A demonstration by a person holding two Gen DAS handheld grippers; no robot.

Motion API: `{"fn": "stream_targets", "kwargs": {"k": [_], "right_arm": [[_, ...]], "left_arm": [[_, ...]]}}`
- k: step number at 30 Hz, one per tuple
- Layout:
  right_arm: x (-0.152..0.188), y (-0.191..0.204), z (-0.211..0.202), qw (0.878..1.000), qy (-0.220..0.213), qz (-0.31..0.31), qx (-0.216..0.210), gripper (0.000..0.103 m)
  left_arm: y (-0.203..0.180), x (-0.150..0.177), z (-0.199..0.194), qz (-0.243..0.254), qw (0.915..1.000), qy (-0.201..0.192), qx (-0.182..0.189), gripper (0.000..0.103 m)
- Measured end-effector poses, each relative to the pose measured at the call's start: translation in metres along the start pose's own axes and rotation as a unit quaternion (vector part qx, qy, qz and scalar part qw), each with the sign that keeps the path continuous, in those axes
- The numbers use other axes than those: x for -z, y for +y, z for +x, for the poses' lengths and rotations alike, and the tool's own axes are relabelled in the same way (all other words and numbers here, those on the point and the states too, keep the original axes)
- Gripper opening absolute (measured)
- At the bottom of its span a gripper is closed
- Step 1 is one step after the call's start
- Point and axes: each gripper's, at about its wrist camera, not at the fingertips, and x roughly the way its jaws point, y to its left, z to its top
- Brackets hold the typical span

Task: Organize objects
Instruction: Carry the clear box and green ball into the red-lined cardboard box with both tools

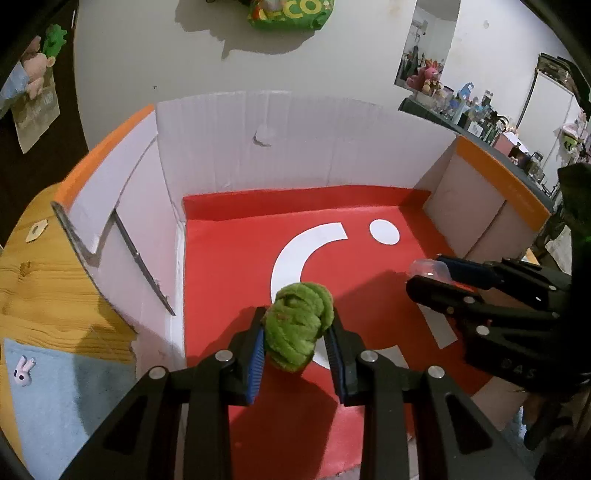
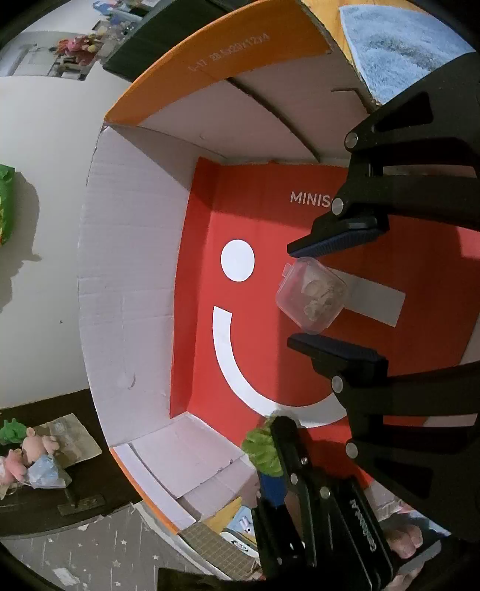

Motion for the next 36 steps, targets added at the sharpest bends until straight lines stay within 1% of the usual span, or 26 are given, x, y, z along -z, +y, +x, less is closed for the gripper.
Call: {"fn": "stream_targets", "kwargs": {"k": [2,8,11,15,24,30,33,36], "right_arm": [[0.0025,0.0007,-0.0002,1.000,0.006,0.001,0.001,0.041],[0.0050,0.0041,-0.0016,1.000,0.022,0.007,-0.001,0.041],[0.0046,0.0024,-0.0002,0.999,0.034,0.011,0.001,0.041],[0.0058,0.0029,0.0031,0.999,0.049,0.012,0.003,0.041],[0.0082,-0.0007,0.0012,0.999,0.050,0.018,-0.004,0.041],[0.0078,-0.0009,0.0013,0.999,0.050,0.021,-0.007,0.041],[0.0074,-0.0006,0.0007,0.998,0.050,0.022,-0.007,0.042],[0.0083,-0.0002,-0.0013,0.999,0.047,0.022,-0.006,0.042]], "left_arm": [[0.0010,0.0009,0.0023,-0.003,1.0000,0.005,0.005,0.031],[0.0004,0.0002,0.0045,0.000,1.0000,0.009,0.002,0.031],[-0.0020,0.0015,0.0082,0.007,0.9998,0.018,-0.006,0.031],[-0.0041,0.0011,0.0093,0.009,0.9996,0.022,-0.014,0.031],[-0.0032,0.0006,0.0102,-0.002,0.9997,0.022,-0.007,0.033],[-0.0025,0.0006,0.0097,-0.001,0.9997,0.022,-0.008,0.034],[-0.0032,0.0009,0.0088,0.000,0.9997,0.021,-0.008,0.035],[-0.0046,0.0013,0.0074,0.003,0.9998,0.019,-0.006,0.040]]}}
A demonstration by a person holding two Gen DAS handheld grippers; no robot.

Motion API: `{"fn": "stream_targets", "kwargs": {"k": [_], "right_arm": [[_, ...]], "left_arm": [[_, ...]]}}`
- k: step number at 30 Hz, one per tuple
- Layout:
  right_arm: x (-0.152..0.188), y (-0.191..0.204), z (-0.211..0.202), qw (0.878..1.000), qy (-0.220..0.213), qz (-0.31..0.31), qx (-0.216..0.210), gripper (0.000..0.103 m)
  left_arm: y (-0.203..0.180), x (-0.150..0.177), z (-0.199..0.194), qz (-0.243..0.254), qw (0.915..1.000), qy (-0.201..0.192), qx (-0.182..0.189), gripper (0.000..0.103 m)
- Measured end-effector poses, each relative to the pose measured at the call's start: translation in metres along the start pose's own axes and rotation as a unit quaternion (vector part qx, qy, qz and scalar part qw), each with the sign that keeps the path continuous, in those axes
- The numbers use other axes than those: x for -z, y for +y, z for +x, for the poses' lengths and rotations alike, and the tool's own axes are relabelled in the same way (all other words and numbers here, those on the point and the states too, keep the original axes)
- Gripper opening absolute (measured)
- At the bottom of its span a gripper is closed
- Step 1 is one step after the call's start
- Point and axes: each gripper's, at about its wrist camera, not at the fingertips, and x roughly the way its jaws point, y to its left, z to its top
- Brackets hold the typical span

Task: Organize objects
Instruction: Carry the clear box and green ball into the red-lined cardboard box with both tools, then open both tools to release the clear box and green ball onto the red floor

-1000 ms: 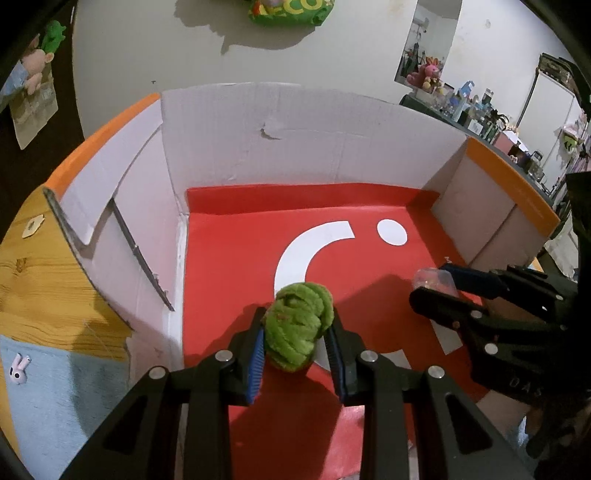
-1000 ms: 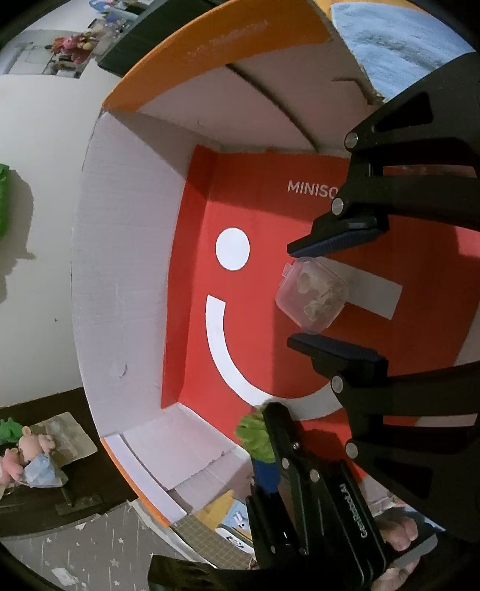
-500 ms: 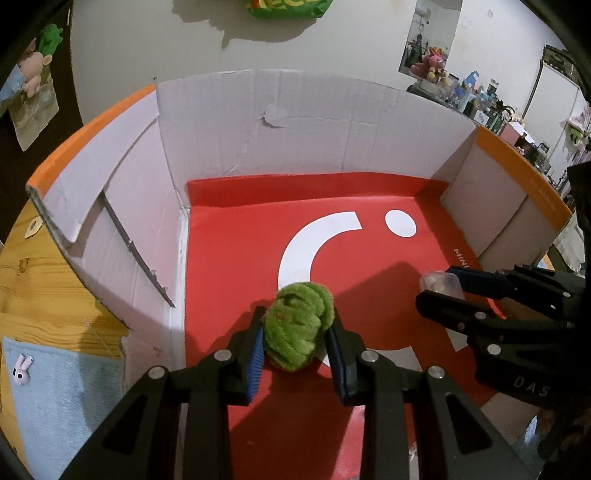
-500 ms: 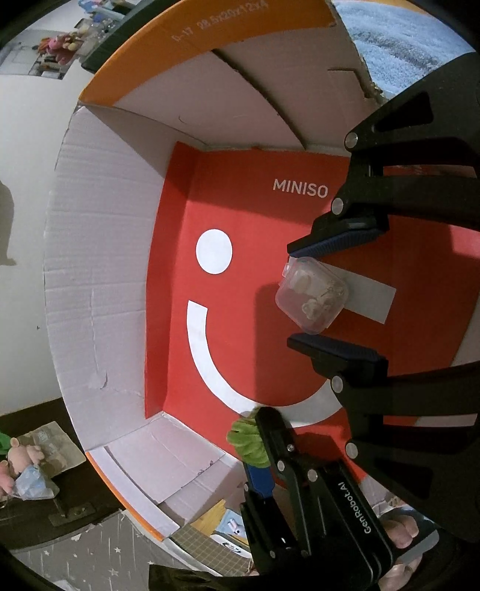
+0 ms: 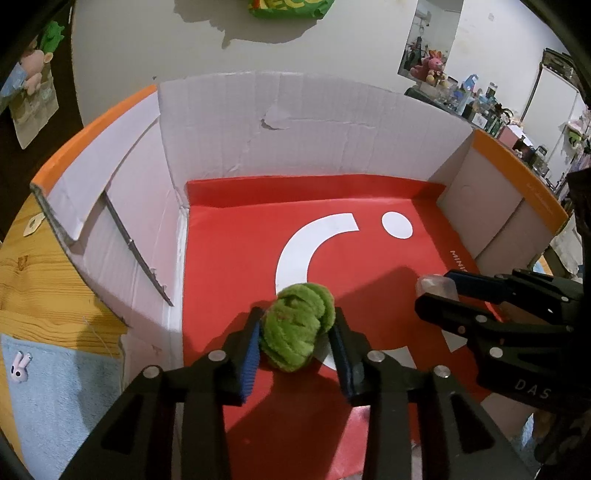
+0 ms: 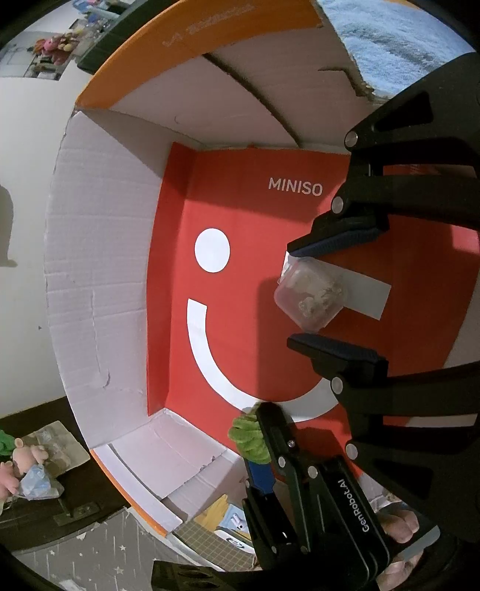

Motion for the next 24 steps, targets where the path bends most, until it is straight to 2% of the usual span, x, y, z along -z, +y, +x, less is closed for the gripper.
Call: {"fn": "stream_targets", "kwargs": {"k": [4,10,13,19,22,24], "right_arm": [[0.001,0.001,-0.002,1.000,-0.006,-0.003,0.002,0.049],[0.000,0.002,-0.006,1.000,-0.011,-0.002,0.002,0.050],[0.000,0.002,-0.010,1.000,-0.017,-0.002,0.003,0.056],[0.004,0.001,-0.024,0.999,-0.038,0.006,0.000,0.057],[0.006,0.001,-0.030,0.999,-0.047,0.011,-0.003,0.057],[0.008,0.003,-0.033,0.999,-0.050,0.011,-0.003,0.057]], "left_arm": [[-0.002,0.001,-0.002,0.004,1.0000,-0.004,0.000,0.047],[-0.003,0.002,-0.006,0.007,0.9999,-0.009,-0.003,0.050],[-0.003,0.003,-0.011,0.004,0.9999,-0.014,0.001,0.054],[-0.007,0.006,-0.020,0.011,0.9996,-0.025,-0.003,0.059],[-0.007,0.008,-0.027,0.010,0.9993,-0.036,-0.007,0.069],[-0.007,0.008,-0.032,0.009,0.9990,-0.042,-0.008,0.070]]}}
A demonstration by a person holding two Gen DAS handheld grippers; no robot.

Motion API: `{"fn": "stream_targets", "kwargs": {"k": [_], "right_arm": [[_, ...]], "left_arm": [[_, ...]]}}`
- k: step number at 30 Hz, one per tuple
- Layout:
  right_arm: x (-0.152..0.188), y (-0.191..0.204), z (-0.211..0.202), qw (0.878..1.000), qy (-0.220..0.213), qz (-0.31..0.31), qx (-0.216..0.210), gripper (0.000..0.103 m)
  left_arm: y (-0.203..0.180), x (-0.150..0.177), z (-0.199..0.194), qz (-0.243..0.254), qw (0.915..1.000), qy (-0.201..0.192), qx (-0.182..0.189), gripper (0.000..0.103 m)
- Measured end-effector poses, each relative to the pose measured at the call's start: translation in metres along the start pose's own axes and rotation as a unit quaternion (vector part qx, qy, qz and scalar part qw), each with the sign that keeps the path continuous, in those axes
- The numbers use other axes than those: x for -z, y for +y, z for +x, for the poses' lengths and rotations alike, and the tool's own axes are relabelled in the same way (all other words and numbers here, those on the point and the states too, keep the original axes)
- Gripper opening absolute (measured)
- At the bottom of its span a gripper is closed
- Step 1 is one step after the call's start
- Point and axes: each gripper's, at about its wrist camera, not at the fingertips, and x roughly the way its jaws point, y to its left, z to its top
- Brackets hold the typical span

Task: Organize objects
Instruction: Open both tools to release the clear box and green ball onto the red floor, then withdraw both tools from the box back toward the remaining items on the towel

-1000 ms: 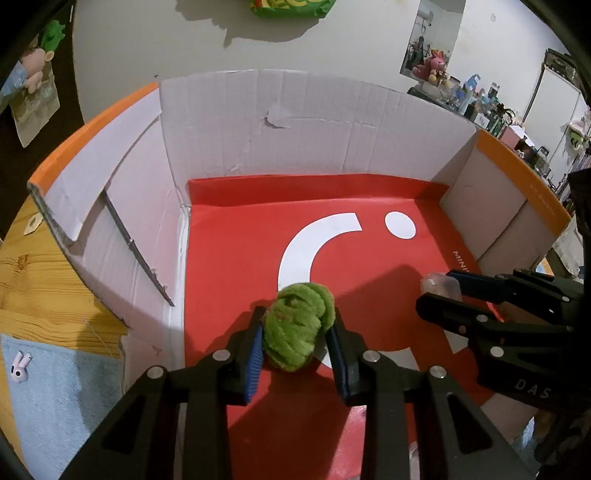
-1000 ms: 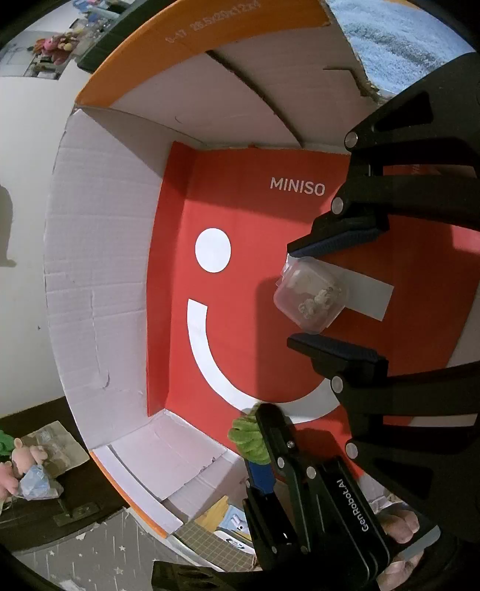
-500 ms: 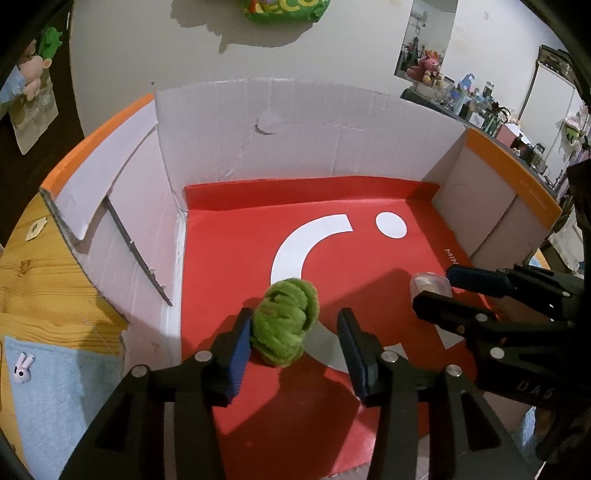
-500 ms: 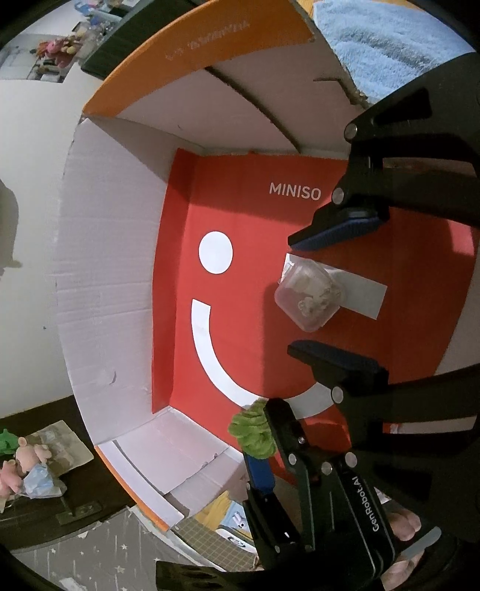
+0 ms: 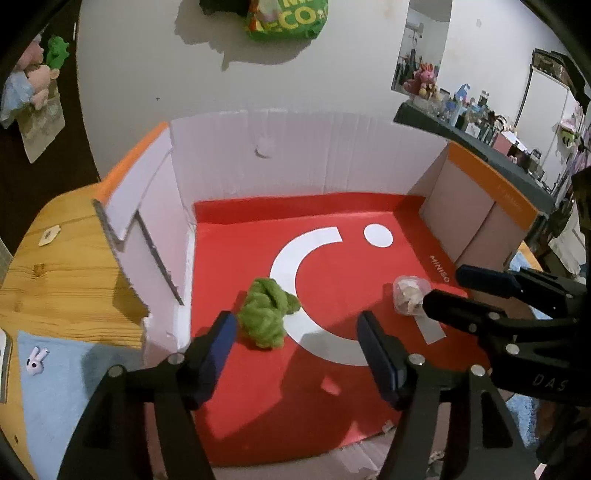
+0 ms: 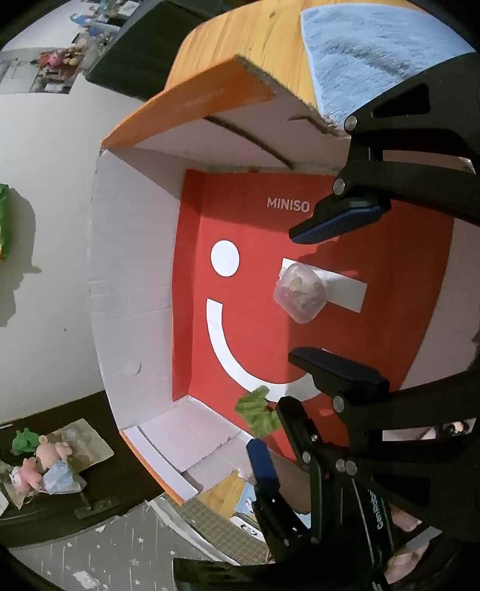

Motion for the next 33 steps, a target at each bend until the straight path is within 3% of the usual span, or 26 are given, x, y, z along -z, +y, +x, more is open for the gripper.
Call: {"fn": "stream_targets", "kwargs": {"k": [9,12,33], "right_arm": [[0.008,0.004,-0.011,1.000,-0.014,0.005,-0.004,0.064],[0.011,0.005,-0.016,1.000,-0.022,0.004,-0.004,0.073],[0.024,0.013,-0.040,0.998,-0.054,0.005,-0.006,0.087]], "left_arm": [[-0.001,0.005,-0.010,-0.001,1.0000,-0.007,-0.001,0.073],[-0.001,0.007,-0.013,-0.001,0.9999,-0.010,-0.003,0.076],[-0.002,0.023,-0.036,0.000,0.9994,-0.030,-0.015,0.093]]}}
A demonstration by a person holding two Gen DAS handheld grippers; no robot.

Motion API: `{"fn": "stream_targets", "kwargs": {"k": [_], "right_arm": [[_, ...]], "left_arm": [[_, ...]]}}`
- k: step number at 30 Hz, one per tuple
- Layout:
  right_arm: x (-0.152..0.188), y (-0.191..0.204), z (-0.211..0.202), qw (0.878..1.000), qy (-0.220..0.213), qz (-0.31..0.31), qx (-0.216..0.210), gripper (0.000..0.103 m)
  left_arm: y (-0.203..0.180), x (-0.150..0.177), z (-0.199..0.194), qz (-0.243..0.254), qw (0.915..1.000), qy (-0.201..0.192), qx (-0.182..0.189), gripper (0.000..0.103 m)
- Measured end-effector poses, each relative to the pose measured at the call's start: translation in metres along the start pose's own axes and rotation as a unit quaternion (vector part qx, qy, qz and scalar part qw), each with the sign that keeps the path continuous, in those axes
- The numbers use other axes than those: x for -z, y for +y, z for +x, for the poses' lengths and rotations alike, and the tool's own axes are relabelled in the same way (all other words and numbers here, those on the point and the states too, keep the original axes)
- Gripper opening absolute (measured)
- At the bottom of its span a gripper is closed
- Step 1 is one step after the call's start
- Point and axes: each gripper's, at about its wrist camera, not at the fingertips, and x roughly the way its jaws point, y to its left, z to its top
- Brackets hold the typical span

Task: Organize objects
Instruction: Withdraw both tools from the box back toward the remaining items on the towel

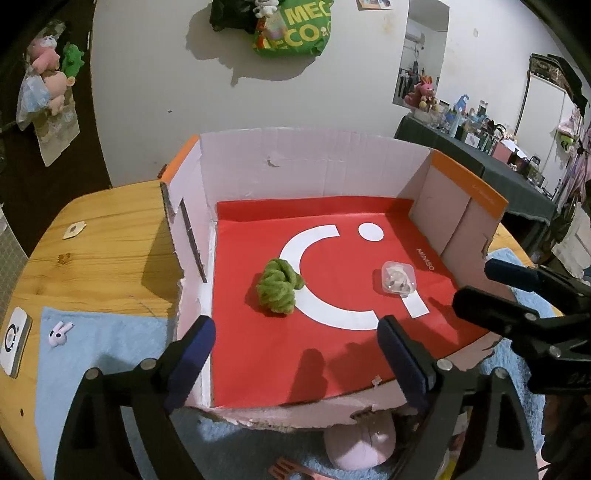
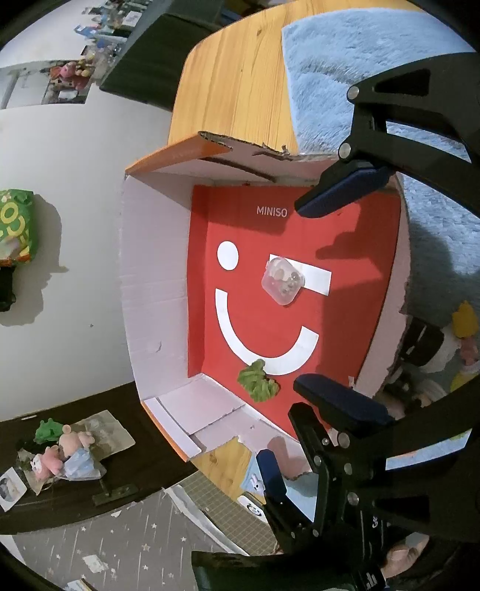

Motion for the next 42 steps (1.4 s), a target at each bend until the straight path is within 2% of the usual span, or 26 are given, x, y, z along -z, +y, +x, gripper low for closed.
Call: {"fn": "stream_targets", "kwargs": {"k": [2,9,29,42], "right_arm": [[0.001,0.000,-0.002,1.000,-0.002,0.001,0.000,0.098],[0.007,0.002,-0.008,1.000,-0.012,0.004,-0.004,0.101],[0.024,0.013,-0.028,0.999,-0.036,0.002,-0.008,0.101],[0.035,0.015,-0.033,0.999,-0.033,0.011,-0.021,0.101]], "left_arm": [[-0.001,0.002,-0.002,0.003,1.0000,-0.002,-0.004,0.099],[-0.003,0.006,-0.009,0.013,0.9999,-0.007,-0.009,0.103],[0.001,0.019,-0.017,0.000,1.0000,-0.001,-0.007,0.103],[-0.003,0.028,-0.022,-0.002,1.0000,0.000,-0.004,0.103]]}}
